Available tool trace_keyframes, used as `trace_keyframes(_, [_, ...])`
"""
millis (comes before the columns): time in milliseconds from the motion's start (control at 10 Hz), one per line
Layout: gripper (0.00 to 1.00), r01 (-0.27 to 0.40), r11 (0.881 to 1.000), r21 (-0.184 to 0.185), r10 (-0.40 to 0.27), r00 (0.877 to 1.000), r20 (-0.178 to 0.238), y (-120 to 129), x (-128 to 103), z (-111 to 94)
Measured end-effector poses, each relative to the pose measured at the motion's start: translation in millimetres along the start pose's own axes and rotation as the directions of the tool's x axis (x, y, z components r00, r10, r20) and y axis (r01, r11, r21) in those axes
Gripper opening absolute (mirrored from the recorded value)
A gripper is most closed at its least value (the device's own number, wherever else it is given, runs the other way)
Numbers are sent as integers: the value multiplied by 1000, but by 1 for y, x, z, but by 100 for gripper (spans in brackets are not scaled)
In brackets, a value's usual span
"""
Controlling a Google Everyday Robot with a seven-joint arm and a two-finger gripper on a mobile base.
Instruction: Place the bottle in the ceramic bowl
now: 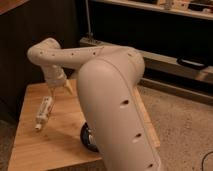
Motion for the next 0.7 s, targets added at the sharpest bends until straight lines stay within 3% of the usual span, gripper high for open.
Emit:
trace_keyframes(400, [65, -17, 997, -79, 13, 999, -52, 25, -12, 8])
trace_keyframes(700, [65, -98, 989, -114, 86, 990, -111, 37, -11, 22])
